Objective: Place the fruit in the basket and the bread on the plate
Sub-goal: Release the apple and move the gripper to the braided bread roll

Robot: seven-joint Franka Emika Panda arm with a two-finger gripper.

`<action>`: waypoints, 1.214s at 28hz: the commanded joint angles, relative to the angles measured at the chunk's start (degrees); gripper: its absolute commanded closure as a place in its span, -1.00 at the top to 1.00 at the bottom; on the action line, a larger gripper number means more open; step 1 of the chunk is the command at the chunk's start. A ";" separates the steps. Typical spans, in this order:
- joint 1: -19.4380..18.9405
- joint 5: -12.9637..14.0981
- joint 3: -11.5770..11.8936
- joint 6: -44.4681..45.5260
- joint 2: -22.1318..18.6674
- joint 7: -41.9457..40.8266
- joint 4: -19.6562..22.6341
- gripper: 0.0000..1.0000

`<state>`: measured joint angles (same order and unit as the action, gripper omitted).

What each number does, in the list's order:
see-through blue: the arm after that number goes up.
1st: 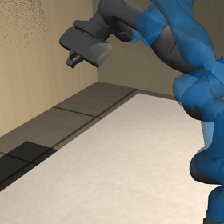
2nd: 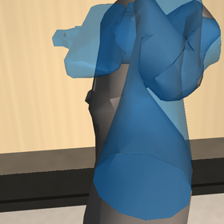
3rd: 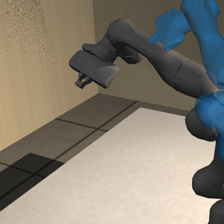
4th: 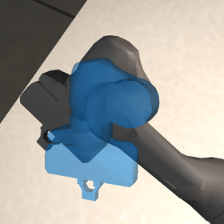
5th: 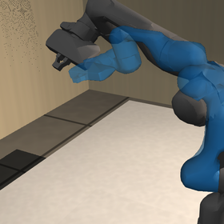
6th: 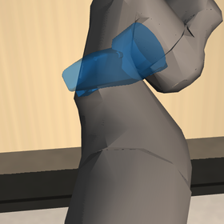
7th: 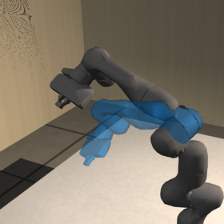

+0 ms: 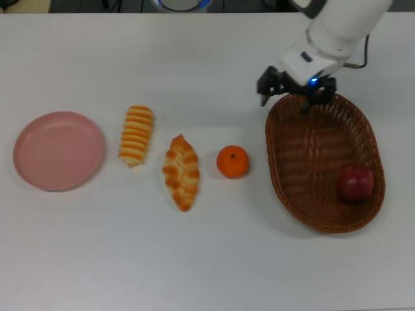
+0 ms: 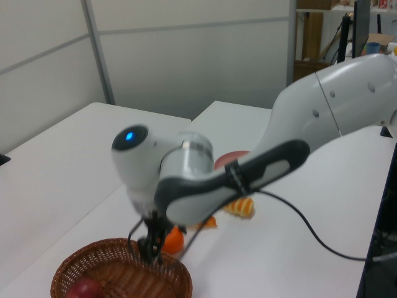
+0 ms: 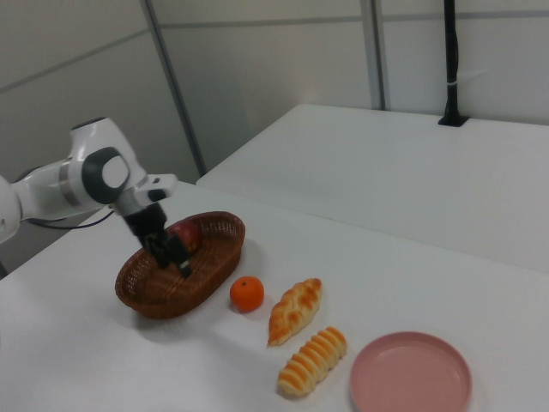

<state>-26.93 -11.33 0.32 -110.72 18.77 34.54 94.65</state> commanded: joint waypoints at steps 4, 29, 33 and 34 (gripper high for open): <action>9.35 0.44 0.30 0.68 -1.19 -0.27 0.09 1.00; 14.36 4.65 6.54 -8.19 5.49 -29.35 0.62 1.00; 14.28 4.57 6.62 -8.28 6.72 -29.36 0.53 1.00; 14.19 4.39 6.54 -8.37 7.24 -29.18 0.44 1.00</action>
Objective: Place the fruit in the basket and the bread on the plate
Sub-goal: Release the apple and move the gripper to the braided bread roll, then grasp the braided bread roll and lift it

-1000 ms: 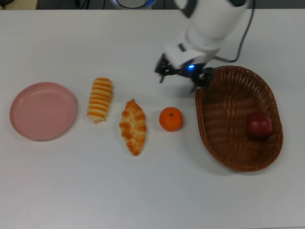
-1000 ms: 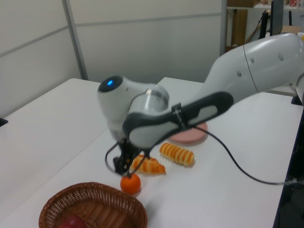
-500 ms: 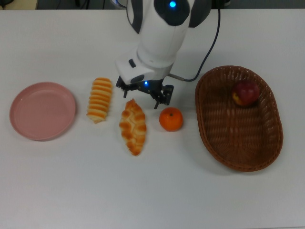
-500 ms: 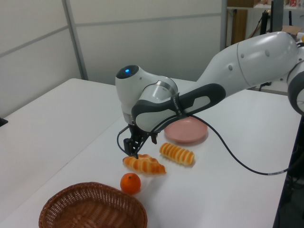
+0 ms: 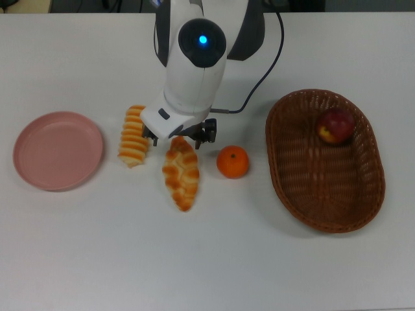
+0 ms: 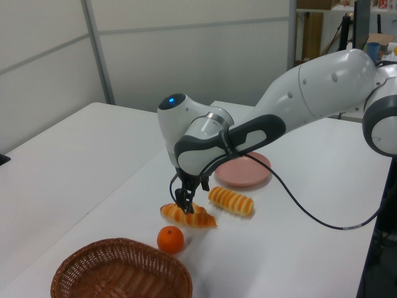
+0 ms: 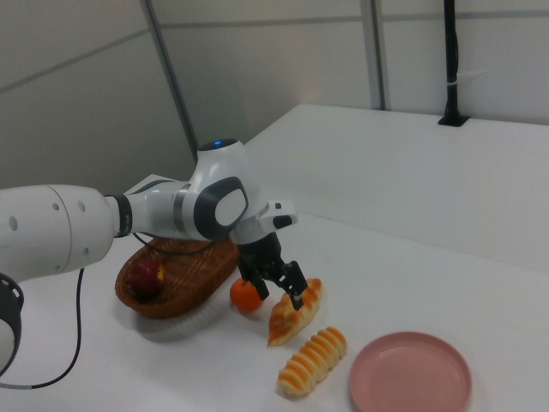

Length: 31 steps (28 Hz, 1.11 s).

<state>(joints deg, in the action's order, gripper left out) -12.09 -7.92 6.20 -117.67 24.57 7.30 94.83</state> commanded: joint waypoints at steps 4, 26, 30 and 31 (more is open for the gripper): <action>-1.00 0.98 0.66 -3.44 2.59 -1.51 0.35 1.00; -1.36 0.28 0.66 -10.03 7.34 2.97 -0.26 -1.00; -1.36 0.45 0.66 -9.60 3.74 5.26 -0.26 -1.00; -1.27 0.54 0.74 -9.33 3.12 5.26 -0.26 -1.00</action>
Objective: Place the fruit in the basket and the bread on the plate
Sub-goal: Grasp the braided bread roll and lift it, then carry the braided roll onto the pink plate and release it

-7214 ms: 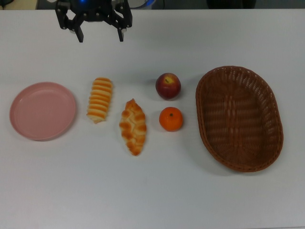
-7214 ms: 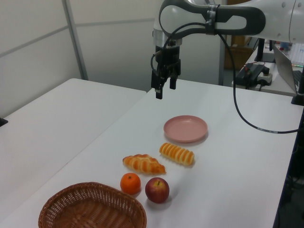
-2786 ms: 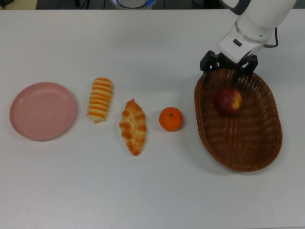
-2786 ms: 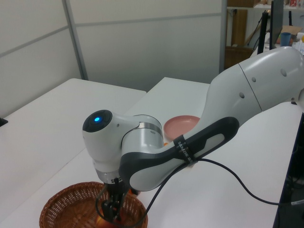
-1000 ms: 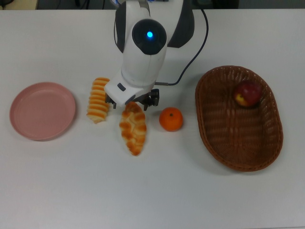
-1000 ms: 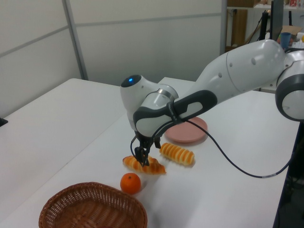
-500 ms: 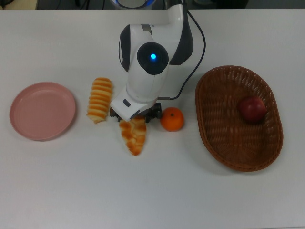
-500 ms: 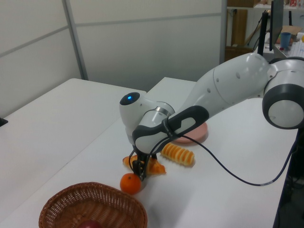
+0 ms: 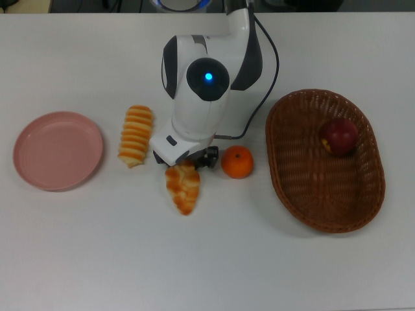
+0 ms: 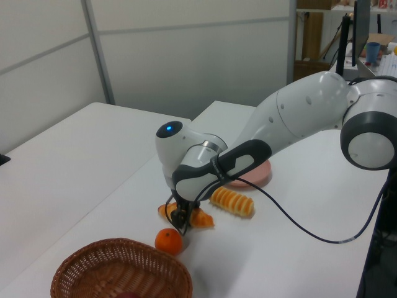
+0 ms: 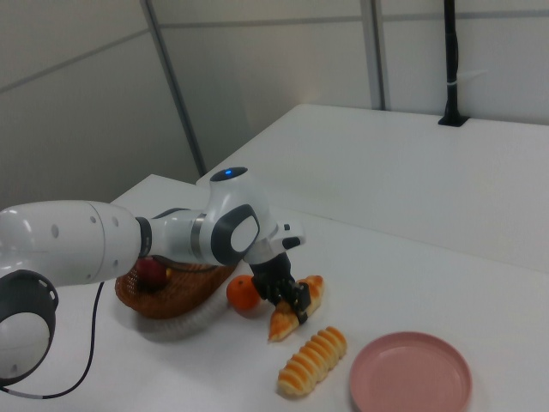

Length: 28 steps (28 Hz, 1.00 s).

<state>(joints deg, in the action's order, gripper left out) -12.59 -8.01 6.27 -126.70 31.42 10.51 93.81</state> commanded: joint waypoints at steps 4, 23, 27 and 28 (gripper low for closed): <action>0.37 1.94 1.28 2.32 -7.15 2.33 0.76 -1.00; 15.14 2.12 6.03 -1.62 -4.53 -5.85 0.76 -1.00; 15.22 0.37 6.03 -2.68 -3.29 -5.59 1.11 -1.00; 15.40 0.28 6.03 -2.68 -3.03 -5.85 1.37 -1.00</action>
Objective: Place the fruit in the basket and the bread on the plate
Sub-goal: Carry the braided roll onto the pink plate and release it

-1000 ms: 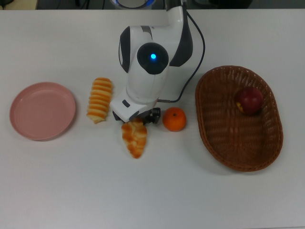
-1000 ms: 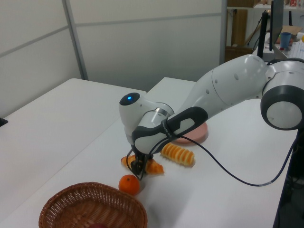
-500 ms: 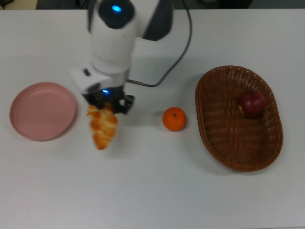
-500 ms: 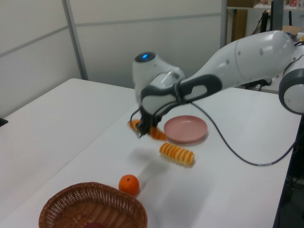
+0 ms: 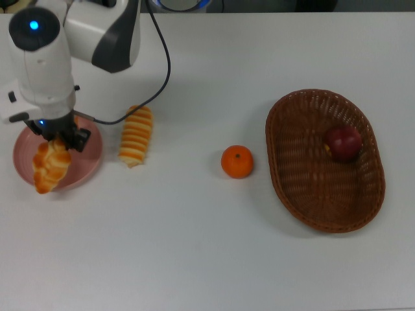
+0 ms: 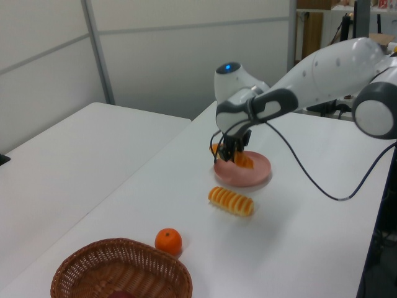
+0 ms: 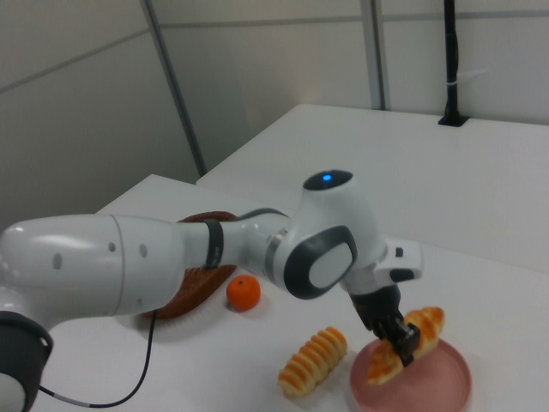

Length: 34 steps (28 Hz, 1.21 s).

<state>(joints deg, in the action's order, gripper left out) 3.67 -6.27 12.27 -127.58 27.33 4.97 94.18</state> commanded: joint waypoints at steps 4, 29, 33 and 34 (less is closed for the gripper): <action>0.20 -2.25 -0.05 -1.97 1.58 -1.36 1.70 0.55; 1.96 -4.45 -0.31 1.63 -4.48 -16.40 3.81 1.00; -0.93 -3.66 -0.67 6.28 -6.67 -16.13 3.55 1.00; -2.25 -3.66 -0.49 7.60 -7.20 -16.05 3.55 1.00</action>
<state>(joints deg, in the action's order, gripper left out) 5.65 -9.86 11.76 -125.82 24.47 -10.70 96.06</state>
